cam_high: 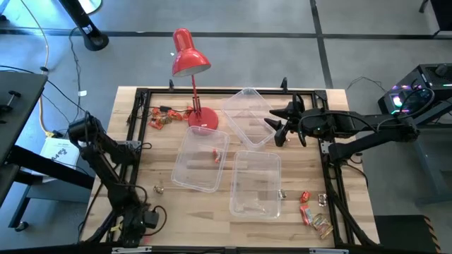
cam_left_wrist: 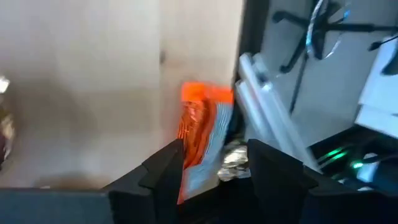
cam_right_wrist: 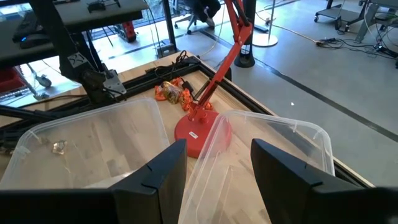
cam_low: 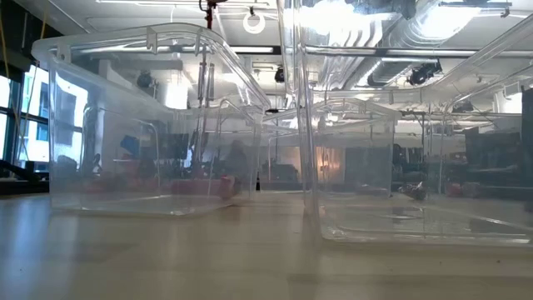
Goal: Sort candy
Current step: Put the orange chocolate bar into the bottom transparent bin
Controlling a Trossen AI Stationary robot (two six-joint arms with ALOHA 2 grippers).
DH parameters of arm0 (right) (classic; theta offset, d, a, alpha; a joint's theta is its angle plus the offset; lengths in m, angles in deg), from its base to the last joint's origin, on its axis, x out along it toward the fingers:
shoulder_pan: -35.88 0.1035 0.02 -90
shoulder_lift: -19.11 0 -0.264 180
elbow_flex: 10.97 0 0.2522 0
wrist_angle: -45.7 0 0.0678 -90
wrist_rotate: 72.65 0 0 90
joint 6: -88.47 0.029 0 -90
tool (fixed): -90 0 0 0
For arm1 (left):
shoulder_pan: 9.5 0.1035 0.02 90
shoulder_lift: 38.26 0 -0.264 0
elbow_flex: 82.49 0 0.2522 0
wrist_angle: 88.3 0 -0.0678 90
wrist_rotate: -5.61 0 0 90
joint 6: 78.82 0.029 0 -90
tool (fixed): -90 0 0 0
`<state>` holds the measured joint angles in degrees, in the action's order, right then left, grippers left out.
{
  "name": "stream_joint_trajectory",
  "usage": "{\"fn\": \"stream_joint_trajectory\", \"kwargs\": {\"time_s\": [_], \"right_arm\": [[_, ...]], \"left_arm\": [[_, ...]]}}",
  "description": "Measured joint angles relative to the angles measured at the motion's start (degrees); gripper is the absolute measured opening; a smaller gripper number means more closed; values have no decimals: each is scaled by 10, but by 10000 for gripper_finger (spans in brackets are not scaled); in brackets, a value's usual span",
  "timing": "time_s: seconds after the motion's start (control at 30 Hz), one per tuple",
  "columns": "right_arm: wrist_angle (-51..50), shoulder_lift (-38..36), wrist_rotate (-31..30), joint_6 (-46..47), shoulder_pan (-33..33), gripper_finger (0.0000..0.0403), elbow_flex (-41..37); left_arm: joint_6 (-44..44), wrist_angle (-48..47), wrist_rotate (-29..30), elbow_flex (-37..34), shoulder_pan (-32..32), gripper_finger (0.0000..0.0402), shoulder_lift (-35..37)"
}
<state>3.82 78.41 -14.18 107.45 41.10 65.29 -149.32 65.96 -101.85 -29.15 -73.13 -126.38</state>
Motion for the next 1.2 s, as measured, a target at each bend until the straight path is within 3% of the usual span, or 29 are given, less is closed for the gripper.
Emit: {"fn": "stream_joint_trajectory", "kwargs": {"time_s": [0.13, 0.4, 0.57, 0.73, 0.8, 0.9, 1.07, 1.13, 1.2], "right_arm": [[0, 0, 0, 0, 0, 174, 0], [-4, 0, 0, 0, 0, 174, 0], [-4, 0, 0, 0, 0, 174, 0], [-4, 0, 0, 4, 0, 174, 0], [-4, 0, 0, 4, 0, 174, 0], [-4, 0, 0, 4, 0, 174, 0], [-4, 0, 0, 2, 0, 174, 0], [-4, 0, 0, 1, 0, 174, 0], [-4, 0, 0, 1, 0, 174, 0]], "left_arm": [[1, -16, -6, -1, 0, 140, -13], [2, -12, -12, 1, 5, 15, -21], [1, -24, -6, -1, 22, 4, -5], [-11, -32, 13, -1, 44, 1, 97], [-21, -40, 51, -1, 52, 1, 157], [-13, -53, 155, 8, 68, 1, 250], [70, -198, 355, 56, 152, 0, 352], [113, -243, 380, 71, 216, 0, 361], [180, -250, 364, 73, 290, 0, 357]]}}
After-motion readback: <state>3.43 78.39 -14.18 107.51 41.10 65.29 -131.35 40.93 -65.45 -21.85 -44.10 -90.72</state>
